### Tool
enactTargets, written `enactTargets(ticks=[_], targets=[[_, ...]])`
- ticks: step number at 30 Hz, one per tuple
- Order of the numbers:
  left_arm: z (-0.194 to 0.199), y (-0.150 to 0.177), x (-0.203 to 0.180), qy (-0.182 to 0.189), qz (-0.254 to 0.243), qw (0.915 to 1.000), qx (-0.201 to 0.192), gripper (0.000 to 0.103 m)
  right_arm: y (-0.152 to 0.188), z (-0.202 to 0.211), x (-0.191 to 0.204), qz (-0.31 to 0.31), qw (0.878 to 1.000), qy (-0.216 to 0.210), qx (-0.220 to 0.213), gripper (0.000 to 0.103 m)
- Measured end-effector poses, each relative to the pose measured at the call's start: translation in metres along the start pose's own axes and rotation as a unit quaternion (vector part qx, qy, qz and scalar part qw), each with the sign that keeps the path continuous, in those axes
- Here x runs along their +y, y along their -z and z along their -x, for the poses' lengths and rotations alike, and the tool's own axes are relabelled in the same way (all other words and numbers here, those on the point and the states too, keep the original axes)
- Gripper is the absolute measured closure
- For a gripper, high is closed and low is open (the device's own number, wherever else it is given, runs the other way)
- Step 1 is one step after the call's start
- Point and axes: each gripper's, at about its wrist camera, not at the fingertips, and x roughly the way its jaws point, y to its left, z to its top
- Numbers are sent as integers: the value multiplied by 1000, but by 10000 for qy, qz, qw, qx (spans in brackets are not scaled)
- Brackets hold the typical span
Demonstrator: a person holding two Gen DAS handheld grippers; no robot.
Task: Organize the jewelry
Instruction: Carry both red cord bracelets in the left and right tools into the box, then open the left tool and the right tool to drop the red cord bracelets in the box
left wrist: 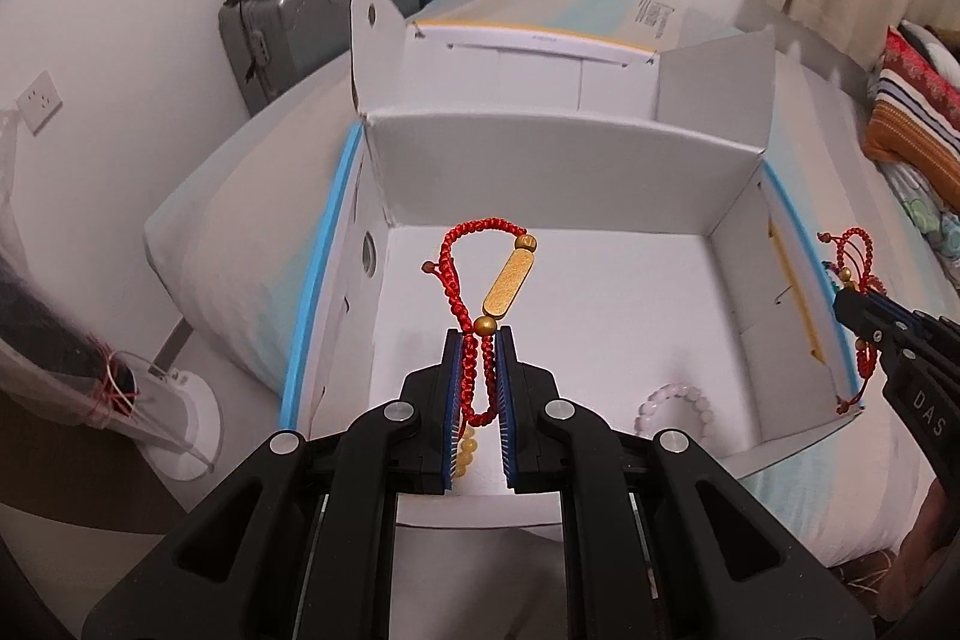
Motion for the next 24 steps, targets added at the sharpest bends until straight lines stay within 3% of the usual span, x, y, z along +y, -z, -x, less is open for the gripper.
enactTargets(ticks=[12,24], targets=[[-43,11,11,-34,120,9989,450,93,11,-47,17,128,9985,-86,517,92],[-60,15,12,-71,146,9980,618,93,15,-66,19,100,9974,-142,696,91]])
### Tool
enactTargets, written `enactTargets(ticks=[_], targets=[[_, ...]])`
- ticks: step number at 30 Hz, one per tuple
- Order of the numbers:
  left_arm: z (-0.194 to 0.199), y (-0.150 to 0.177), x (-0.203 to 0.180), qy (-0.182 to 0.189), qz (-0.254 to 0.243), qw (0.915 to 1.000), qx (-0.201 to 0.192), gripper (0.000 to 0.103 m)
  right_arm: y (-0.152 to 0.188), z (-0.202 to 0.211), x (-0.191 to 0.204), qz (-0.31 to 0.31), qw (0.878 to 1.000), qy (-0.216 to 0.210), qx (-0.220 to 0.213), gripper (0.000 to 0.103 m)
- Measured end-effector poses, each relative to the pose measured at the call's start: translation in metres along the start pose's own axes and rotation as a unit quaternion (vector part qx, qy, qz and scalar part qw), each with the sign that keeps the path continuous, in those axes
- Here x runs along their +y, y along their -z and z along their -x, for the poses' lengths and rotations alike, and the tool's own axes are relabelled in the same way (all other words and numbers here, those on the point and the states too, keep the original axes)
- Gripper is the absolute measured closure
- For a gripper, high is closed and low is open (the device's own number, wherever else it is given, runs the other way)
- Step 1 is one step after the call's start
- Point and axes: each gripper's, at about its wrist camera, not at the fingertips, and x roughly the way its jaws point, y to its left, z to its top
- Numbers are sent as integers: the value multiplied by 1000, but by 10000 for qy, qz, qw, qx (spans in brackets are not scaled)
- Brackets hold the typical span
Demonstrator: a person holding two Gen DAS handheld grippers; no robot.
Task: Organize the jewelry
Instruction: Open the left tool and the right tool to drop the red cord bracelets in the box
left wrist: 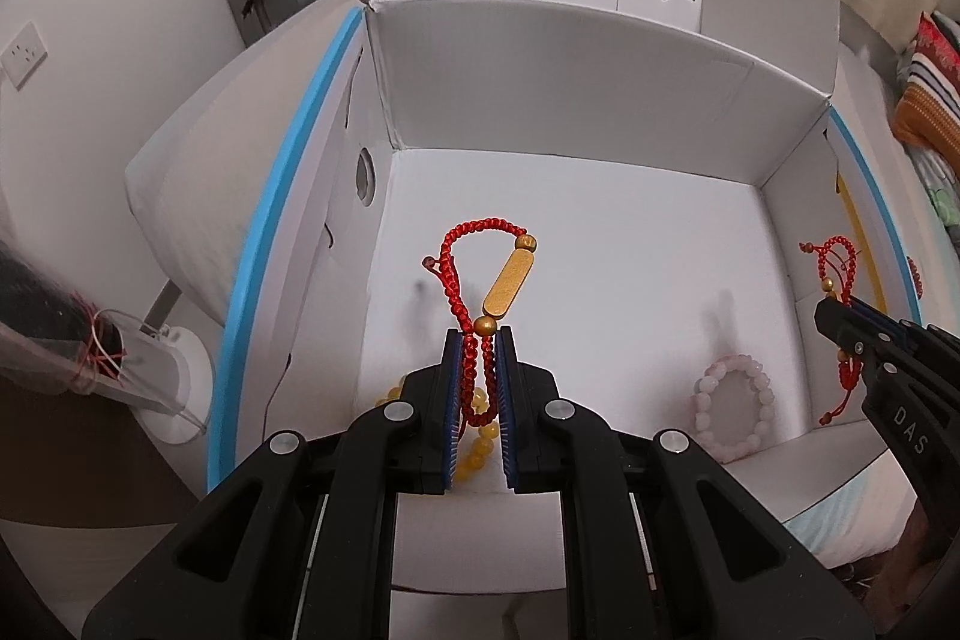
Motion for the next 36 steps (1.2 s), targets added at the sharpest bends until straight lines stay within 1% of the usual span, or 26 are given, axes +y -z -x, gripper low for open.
enactTargets(ticks=[3,4,5,7,8,9,10,11,12,14,16,18,20,21,22,23,24,29,36], targets=[[-1,0,-1,-4,0,10000,25,92,-1,-2,0,6,10000,-4,29,90],[-1,-1,-1,-17,-5,10000,30,90,-2,-2,0,16,10000,2,24,89],[-1,-1,-3,-37,-24,10000,20,90,-2,-1,0,30,10000,3,22,89],[0,-1,-5,-85,-53,9999,-13,88,-3,1,1,62,10000,5,-3,85],[1,-1,-6,-77,-64,9999,-32,85,-3,3,1,61,10000,0,-42,77],[3,-1,-7,-84,-67,9999,-56,83,-3,5,0,66,10000,-6,-74,72],[4,-1,-8,-99,-67,9999,-79,78,-3,6,-1,73,9999,-9,-100,70],[7,-1,-10,-96,-57,9999,-122,75,-3,8,-1,81,9999,-9,-113,64],[9,-1,-11,-106,-56,9998,-161,70,-4,10,-1,84,9999,-15,-145,59],[14,-1,-13,-105,-61,9997,-231,59,-4,15,-2,78,9998,-11,-205,53],[17,-1,-13,-132,-47,9995,-292,55,-4,19,-4,58,9997,-30,-244,50],[21,0,-14,-119,-23,9994,-327,53,-3,24,-6,45,9995,-22,-304,43],[24,0,-17,-130,-33,9993,-354,45,-2,30,-10,29,9993,13,-374,39],[27,1,-19,-136,-36,9991,-388,43,-2,31,-12,9,9992,23,-392,36],[29,1,-20,-130,-35,9991,-408,40,-1,34,-15,-29,9991,37,-418,35],[31,1,-22,-139,-37,9990,-420,35,-1,36,-18,-53,9990,44,-434,33],[33,2,-25,-166,-42,9989,-444,34,0,39,-21,-90,9989,60,-460,31],[43,1,-43,-151,-154,9981,-584,30,3,52,-41,-237,9981,100,-564,30],[56,2,-73,-26,-293,9970,-713,23,8,70,-75,-442,9964,216,-693,29]])
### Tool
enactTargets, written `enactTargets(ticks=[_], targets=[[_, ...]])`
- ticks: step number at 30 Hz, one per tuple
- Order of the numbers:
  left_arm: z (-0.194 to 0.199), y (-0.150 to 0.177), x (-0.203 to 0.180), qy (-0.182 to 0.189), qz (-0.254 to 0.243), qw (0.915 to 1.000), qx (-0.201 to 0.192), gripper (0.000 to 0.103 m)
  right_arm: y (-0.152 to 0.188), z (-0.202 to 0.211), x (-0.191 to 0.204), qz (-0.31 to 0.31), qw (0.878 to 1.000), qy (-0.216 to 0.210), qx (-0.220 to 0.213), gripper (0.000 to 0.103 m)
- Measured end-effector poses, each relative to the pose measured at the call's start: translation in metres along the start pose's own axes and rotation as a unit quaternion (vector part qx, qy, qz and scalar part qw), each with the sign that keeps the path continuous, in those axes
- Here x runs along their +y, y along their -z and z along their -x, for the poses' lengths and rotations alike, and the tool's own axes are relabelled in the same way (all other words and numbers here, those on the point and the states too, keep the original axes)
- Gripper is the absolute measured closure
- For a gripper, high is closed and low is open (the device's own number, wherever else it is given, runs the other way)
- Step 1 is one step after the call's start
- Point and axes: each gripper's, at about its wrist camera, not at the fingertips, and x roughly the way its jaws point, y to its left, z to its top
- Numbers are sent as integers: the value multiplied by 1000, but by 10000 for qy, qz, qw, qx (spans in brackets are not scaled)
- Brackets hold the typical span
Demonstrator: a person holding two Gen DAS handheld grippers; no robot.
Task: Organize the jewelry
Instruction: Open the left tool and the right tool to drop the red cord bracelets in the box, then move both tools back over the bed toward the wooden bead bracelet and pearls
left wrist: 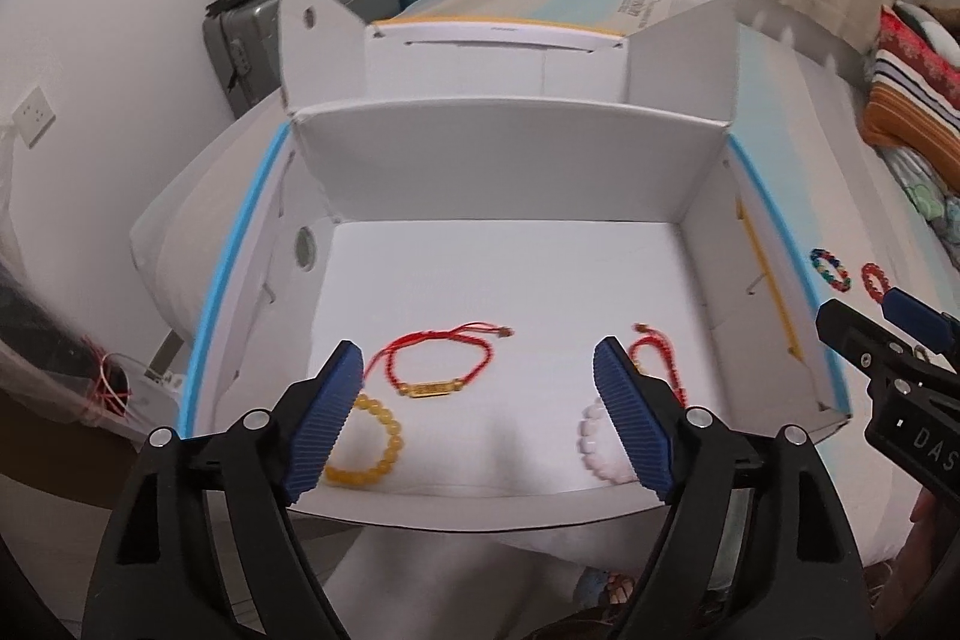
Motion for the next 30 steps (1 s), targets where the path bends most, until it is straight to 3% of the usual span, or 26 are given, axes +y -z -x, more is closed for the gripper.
enactTargets(ticks=[4,10,15,30], targets=[[6,-1,-16,33,-45,10000,-78,15,1,11,-21,-133,9998,116,-111,21],[14,-3,-49,180,-192,9995,-146,8,6,24,-61,-398,9987,264,-194,20],[19,-2,-83,330,-374,9986,-190,7,12,38,-99,-701,9956,543,-314,8],[13,-5,-219,886,-1101,9898,-164,6,33,52,-231,-1360,9842,1098,-272,8]])
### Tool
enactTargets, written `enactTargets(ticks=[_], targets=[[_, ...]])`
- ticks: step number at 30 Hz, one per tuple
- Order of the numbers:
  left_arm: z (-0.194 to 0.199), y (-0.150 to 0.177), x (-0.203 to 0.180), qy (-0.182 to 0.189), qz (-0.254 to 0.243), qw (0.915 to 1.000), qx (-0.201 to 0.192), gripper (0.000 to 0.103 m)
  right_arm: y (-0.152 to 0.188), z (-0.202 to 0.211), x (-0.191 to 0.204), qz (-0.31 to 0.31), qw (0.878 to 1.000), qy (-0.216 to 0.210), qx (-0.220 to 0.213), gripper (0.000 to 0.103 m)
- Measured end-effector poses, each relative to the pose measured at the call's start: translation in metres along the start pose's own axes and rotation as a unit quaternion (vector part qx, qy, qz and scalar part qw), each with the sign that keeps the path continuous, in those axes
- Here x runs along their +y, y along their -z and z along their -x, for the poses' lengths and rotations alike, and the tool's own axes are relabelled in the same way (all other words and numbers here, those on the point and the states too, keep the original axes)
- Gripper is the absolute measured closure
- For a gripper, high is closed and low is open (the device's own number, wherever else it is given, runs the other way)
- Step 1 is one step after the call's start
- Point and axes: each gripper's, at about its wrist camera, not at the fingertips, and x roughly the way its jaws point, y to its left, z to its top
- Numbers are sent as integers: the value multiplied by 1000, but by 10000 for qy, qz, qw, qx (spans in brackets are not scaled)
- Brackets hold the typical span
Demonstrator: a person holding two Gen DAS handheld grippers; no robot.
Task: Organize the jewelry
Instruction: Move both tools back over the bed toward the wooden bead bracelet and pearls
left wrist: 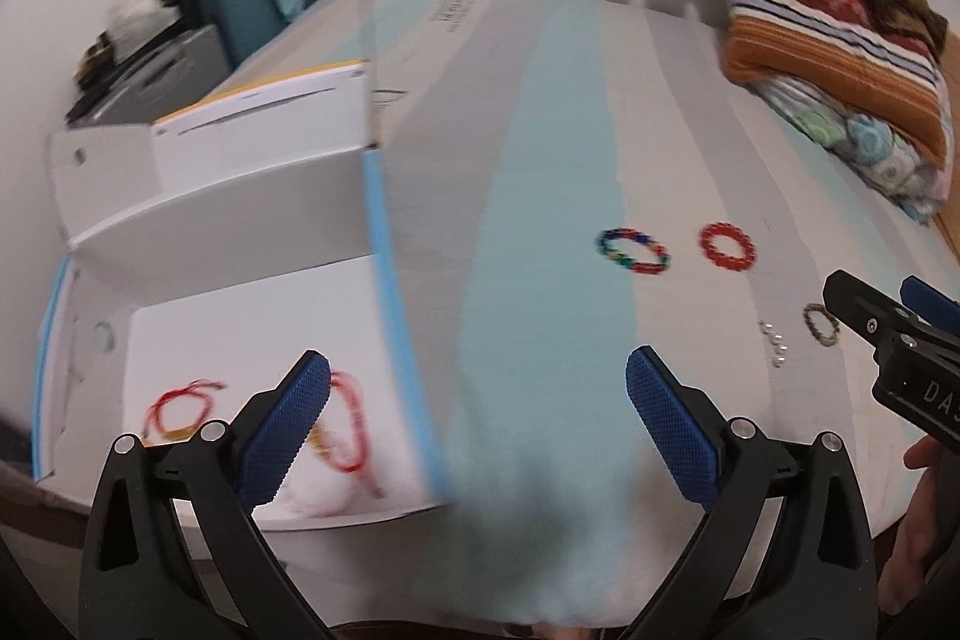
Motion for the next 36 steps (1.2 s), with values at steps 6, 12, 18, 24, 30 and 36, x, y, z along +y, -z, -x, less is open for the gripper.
enactTargets(ticks=[6,12,18,24,30,36], targets=[[-24,-9,-54,291,-291,9991,78,6,-2,-17,-54,-231,9994,243,110,8],[-52,-11,-101,547,-496,9970,239,6,0,-42,-98,-361,9980,421,300,8],[-76,-8,-146,830,-729,9935,267,6,2,-72,-132,-436,9968,475,477,8],[-107,3,-186,1012,-942,9894,443,6,5,-105,-156,-451,9955,496,668,8],[-135,17,-216,1193,-1134,9847,573,6,10,-138,-176,-453,9937,511,884,8],[-157,25,-233,1341,-1166,9819,649,6,15,-162,-186,-438,9925,482,1031,8]])
